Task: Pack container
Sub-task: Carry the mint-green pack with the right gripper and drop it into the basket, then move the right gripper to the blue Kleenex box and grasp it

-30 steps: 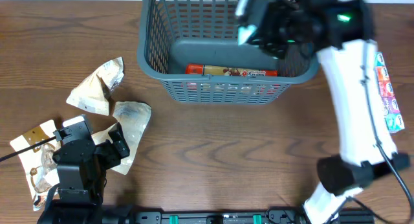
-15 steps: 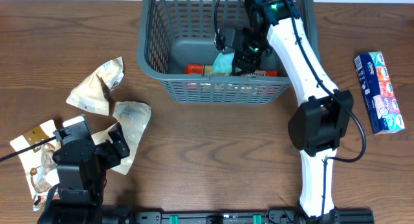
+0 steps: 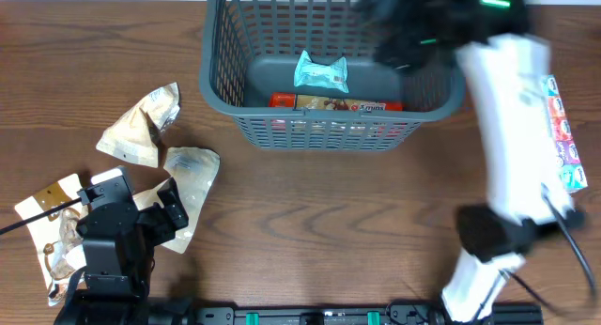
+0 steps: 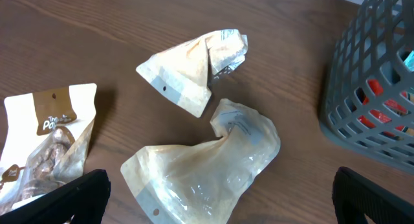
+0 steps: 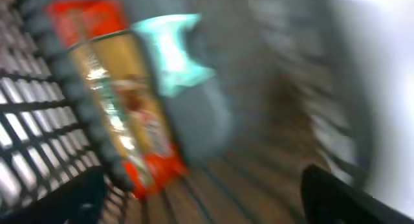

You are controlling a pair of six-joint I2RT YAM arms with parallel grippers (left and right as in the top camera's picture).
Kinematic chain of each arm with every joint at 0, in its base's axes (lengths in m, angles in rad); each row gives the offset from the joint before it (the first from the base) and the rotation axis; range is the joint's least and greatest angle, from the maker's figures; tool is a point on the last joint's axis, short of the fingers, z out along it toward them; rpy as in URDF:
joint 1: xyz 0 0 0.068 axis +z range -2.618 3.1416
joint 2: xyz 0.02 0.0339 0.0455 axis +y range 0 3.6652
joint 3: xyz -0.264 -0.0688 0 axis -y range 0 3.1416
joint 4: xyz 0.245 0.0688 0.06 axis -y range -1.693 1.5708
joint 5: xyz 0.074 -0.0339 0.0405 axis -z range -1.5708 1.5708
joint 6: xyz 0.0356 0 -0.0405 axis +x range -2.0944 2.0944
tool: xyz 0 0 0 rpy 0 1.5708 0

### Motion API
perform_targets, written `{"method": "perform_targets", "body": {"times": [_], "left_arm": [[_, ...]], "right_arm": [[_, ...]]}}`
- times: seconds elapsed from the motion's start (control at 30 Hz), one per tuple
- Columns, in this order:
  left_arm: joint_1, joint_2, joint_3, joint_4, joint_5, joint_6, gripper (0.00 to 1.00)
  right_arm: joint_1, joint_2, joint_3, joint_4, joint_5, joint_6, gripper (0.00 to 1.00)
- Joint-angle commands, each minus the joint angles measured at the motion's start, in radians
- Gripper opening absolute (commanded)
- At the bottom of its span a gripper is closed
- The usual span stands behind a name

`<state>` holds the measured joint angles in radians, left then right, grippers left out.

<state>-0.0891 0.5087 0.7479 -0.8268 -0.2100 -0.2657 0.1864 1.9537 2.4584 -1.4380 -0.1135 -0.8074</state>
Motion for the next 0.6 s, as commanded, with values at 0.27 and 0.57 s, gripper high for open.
{"method": "perform_targets", "body": {"times": [0.27,0.57], "left_arm": [[-0.004,-0.001,0.017,0.002,0.0,-0.01,0.99],[-0.004,-0.001,0.017,0.001,0.0,-0.01,0.99]], "right_arm": [[-0.636,-0.13,0.011,-0.09,0.178,0.509,0.96],[-0.879,0.001,-0.177,0.032,0.146,0.452,0.99]]}}
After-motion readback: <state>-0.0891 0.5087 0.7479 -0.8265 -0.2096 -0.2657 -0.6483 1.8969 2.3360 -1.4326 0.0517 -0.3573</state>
